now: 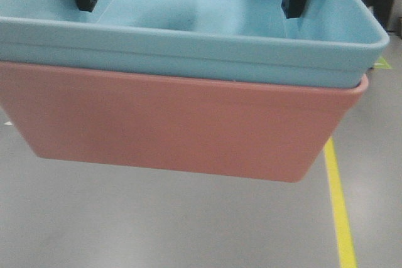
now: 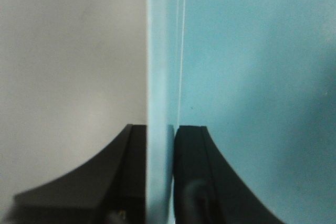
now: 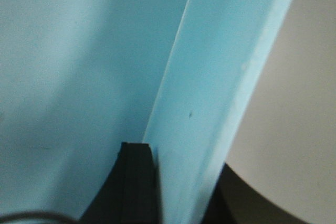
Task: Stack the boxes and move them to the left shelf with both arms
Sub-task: 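Keep holding the stacked bins with both grippers while driving onward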
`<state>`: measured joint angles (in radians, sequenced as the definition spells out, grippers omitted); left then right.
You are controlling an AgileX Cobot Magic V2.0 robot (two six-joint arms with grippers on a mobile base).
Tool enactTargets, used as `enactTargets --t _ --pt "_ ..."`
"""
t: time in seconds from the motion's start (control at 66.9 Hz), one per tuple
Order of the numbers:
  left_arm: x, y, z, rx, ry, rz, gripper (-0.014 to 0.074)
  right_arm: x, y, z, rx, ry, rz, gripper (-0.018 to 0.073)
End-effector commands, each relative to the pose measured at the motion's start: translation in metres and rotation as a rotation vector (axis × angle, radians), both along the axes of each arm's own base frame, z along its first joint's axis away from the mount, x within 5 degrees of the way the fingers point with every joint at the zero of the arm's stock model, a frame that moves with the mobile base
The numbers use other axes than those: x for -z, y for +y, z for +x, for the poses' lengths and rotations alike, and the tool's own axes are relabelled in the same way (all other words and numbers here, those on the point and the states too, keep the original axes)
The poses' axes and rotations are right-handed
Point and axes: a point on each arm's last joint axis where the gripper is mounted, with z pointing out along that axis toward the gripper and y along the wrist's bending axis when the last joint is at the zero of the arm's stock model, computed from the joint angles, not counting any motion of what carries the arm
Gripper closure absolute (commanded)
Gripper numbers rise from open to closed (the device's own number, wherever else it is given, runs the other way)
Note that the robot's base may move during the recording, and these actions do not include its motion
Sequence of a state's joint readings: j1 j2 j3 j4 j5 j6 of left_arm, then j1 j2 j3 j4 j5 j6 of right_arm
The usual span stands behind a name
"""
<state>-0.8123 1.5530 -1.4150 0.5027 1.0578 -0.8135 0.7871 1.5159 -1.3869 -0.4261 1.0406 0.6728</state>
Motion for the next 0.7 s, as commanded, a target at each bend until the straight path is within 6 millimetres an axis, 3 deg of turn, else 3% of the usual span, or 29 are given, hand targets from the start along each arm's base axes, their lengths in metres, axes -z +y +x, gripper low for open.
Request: enactTargets --t 0.0,0.687 --pt "-0.0320 -0.0249 -0.0091 0.133 -0.135 -0.256 0.0600 -0.0373 0.0205 -0.0066 -0.133 -0.168 0.239 0.0503" --pt "-0.0282 -0.0270 -0.0073 0.133 -0.127 -0.248 0.0600 -0.0348 0.0166 -0.0073 -0.115 -0.148 0.194 0.0503"
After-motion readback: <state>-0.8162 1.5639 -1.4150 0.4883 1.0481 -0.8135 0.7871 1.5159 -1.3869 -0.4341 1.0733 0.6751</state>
